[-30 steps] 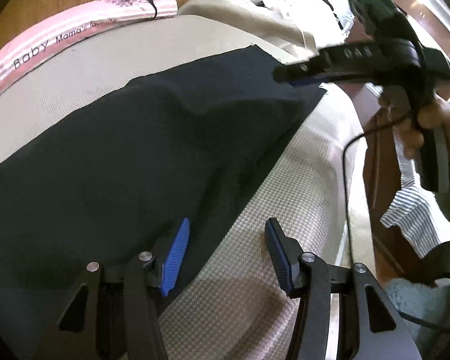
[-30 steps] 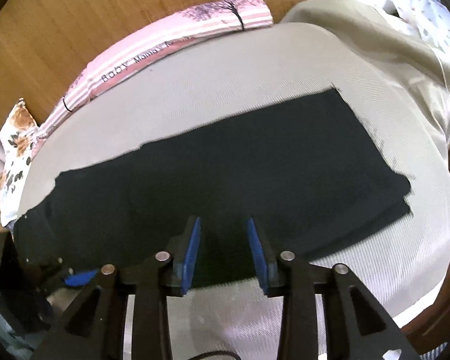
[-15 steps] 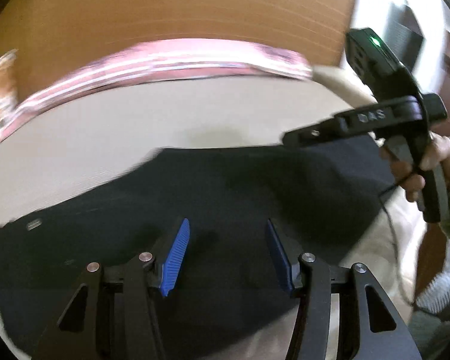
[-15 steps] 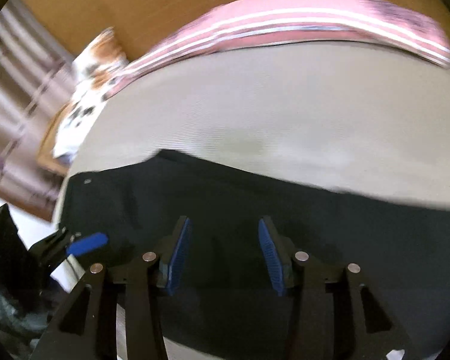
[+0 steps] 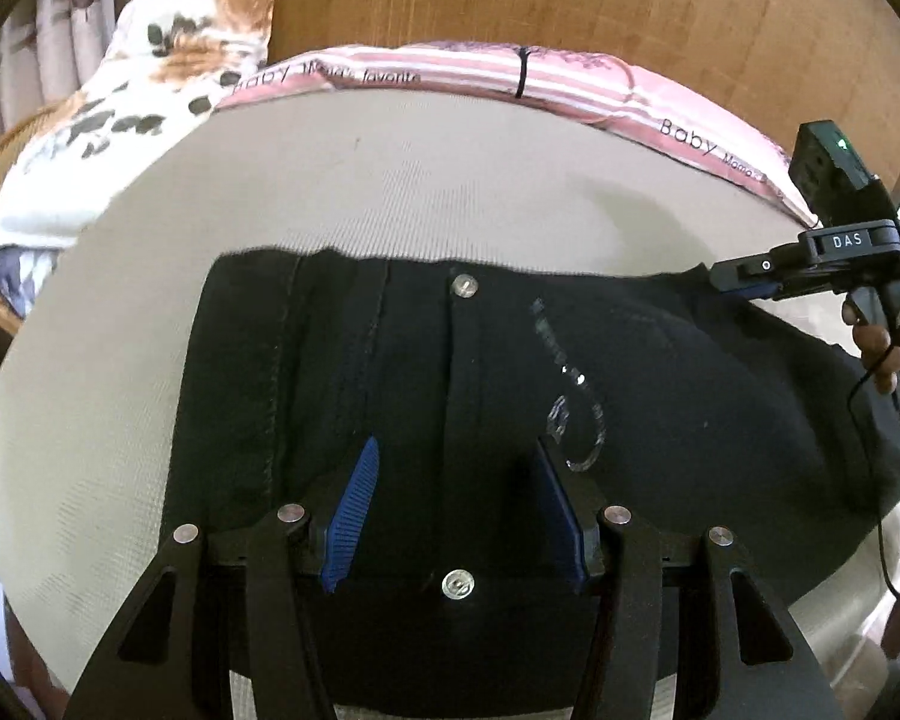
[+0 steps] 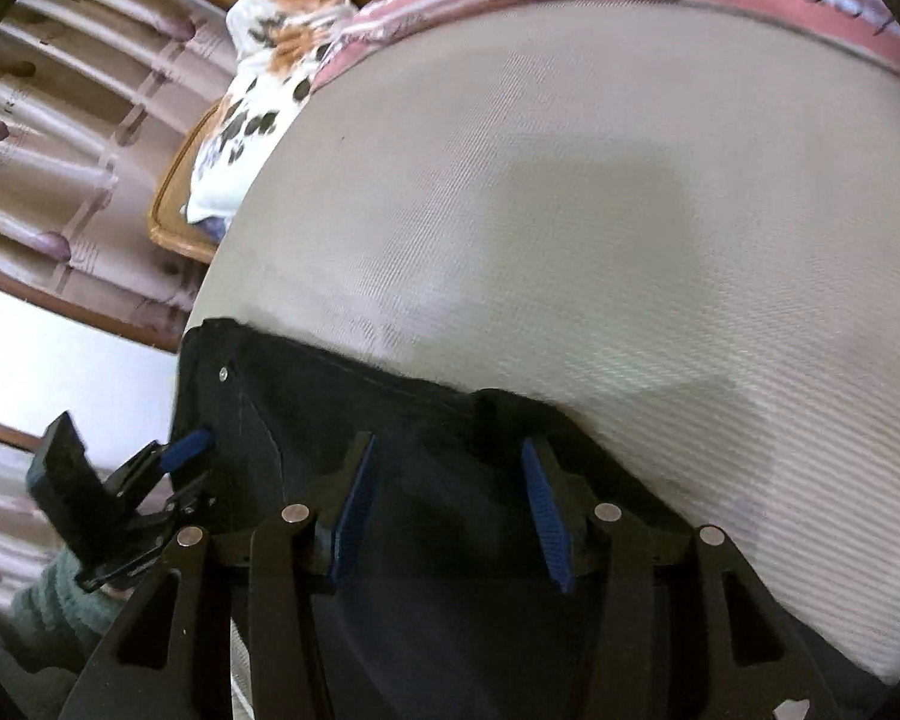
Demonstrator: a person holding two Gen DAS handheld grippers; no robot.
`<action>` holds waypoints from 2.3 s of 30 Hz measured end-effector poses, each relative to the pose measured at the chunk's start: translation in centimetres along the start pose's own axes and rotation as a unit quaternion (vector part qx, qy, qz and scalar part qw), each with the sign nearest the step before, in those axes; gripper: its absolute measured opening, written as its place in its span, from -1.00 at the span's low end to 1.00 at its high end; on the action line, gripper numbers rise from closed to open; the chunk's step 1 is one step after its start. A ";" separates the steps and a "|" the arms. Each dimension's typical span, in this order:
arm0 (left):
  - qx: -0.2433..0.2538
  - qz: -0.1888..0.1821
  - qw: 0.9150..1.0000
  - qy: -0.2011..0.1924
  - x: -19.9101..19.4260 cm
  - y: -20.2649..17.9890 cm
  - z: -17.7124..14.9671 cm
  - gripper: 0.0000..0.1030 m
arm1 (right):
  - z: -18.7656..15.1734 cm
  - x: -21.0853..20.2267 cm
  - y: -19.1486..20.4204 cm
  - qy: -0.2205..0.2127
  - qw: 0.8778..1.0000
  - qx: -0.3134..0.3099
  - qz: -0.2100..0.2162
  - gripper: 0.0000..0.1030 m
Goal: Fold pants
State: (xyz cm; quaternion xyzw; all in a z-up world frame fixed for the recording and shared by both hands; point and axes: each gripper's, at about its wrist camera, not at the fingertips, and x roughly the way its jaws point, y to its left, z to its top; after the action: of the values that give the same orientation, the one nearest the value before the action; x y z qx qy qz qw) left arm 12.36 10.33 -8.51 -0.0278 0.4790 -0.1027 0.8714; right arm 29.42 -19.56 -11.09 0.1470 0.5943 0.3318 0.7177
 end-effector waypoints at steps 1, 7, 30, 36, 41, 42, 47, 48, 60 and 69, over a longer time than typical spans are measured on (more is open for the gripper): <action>0.005 0.001 1.000 -0.002 0.0 -0.1 -0.2 0.04 | 0.2 -0.2 0.2 -0.010 1.000 -0.005 -0.007 -0.75; 0.022 0.015 1.000 -0.013 0.3 -0.6 -0.4 0.04 | 0.6 0.1 -0.1 -0.042 0.998 -0.008 -0.046 -0.84; 0.176 -0.134 0.973 -0.072 -0.4 -16.9 6.6 0.09 | -11.8 -13.5 -2.3 -0.166 0.952 0.073 -0.246 -0.21; 0.195 -0.161 0.967 -0.024 4.6 -21.1 7.6 0.09 | -16.7 -16.6 -6.7 -0.174 0.929 0.138 -0.295 -0.21; 0.173 -0.135 0.976 0.004 7.9 -21.1 8.7 0.09 | -19.6 -18.2 -11.1 -0.174 0.905 0.186 -0.342 -0.21; 0.167 -0.126 0.978 0.009 8.5 -20.7 8.8 0.09 | -20.0 -18.3 -12.0 -0.173 0.899 0.193 -0.354 -0.21; 0.168 -0.114 0.979 0.018 9.8 -20.5 8.8 0.08 | -20.9 -19.2 -14.6 -0.205 0.884 0.211 -0.362 -0.24; 0.175 -0.105 0.979 0.016 10.0 -20.8 8.7 0.08 | -20.8 -19.4 -14.8 -0.211 0.883 0.217 -0.359 -0.22; 0.191 -0.103 0.976 0.012 7.7 -22.8 8.4 0.09 | -22.9 -23.6 -14.1 -0.263 0.874 0.255 -0.320 -0.17; 0.305 -0.195 0.931 0.032 3.8 -29.9 2.7 0.09 | -32.8 -28.4 -12.8 -0.296 0.843 0.342 -0.291 -0.15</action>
State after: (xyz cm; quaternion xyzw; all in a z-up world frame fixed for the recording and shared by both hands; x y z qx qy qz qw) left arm 12.01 -19.79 -5.81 0.1498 0.4375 -0.4130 0.7846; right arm 0.03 -53.52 -5.63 0.2951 0.4453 -0.1757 0.8269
